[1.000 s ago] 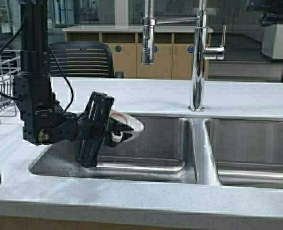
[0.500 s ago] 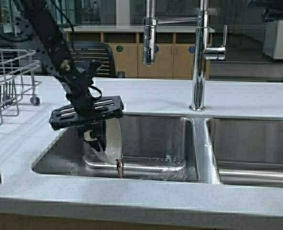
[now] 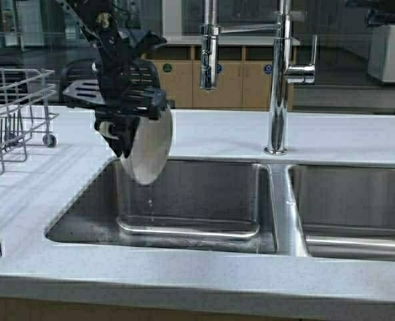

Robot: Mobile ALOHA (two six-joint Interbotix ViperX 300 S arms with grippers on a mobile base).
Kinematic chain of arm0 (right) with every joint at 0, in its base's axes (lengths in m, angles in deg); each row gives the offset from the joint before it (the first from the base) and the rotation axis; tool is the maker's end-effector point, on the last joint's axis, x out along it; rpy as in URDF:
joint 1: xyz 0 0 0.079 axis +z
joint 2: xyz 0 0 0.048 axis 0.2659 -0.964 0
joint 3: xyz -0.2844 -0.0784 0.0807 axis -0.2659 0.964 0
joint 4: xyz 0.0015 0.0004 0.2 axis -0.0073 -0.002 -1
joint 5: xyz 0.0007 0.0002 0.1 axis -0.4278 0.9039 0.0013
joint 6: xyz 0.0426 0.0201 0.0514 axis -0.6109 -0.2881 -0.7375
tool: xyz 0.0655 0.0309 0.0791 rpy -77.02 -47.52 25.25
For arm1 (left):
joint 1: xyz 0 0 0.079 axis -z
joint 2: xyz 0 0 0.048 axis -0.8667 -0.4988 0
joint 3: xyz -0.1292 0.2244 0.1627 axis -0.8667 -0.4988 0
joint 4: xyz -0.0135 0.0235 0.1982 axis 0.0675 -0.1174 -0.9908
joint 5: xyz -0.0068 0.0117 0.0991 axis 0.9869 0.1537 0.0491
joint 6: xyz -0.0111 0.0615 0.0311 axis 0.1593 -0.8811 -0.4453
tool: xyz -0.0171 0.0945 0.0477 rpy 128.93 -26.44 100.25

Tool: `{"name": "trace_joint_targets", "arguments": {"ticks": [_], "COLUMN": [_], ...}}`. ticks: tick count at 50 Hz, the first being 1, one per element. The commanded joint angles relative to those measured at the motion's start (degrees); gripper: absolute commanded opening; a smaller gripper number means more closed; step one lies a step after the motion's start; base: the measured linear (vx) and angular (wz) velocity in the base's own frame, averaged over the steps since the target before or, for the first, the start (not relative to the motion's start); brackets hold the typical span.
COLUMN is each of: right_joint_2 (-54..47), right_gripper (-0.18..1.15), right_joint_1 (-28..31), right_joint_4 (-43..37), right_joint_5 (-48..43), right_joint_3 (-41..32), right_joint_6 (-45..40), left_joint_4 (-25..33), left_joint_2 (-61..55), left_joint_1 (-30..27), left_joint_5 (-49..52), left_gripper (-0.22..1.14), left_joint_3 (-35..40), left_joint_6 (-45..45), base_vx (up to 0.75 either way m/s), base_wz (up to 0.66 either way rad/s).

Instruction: Wash the pan

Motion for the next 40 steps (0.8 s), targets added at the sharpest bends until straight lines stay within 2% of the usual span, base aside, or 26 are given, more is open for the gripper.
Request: {"name": "trace_joint_targets", "arguments": {"ticks": [1,9,15,22,32,40], "right_joint_2": [1.2,1.2,1.2,1.1,1.2,1.2], "right_gripper": [0.05,0.05,0.05,0.05,0.05,0.05], "right_joint_1": [0.0,0.0,0.0,0.0,0.0,0.0], "right_joint_4": [-0.1,-0.1,-0.1,-0.1,-0.1,-0.1], "right_joint_5": [-0.8,-0.9,-1.1,-1.1,-1.1,-1.1], "right_joint_3": [-0.7,-0.8,-0.7,-0.8,-1.1,-1.1], "right_joint_6": [-0.1,-0.1,-0.1,-0.1,0.0,0.0], "left_joint_4": [-3.8,-6.5,-10.5,-11.6,-12.9,-13.4], "left_joint_2": [6.3,8.1,3.3,-0.9,4.7,11.8], "left_joint_1": [0.2,0.2,0.2,0.2,-0.9,-5.8], "left_joint_5": [2.2,1.1,-4.6,-3.3,-2.4,0.4], "left_gripper": [0.02,0.02,0.02,0.02,0.02,0.02], "left_joint_3": [2.0,1.3,-0.7,0.1,1.7,3.0], "left_joint_6": [-0.2,-1.0,-2.1,-2.4,-4.0,-9.1], "base_vx": [0.0,0.0,0.0,0.0,0.0,0.0], "base_wz": [0.0,0.0,0.0,0.0,0.0,0.0]}}
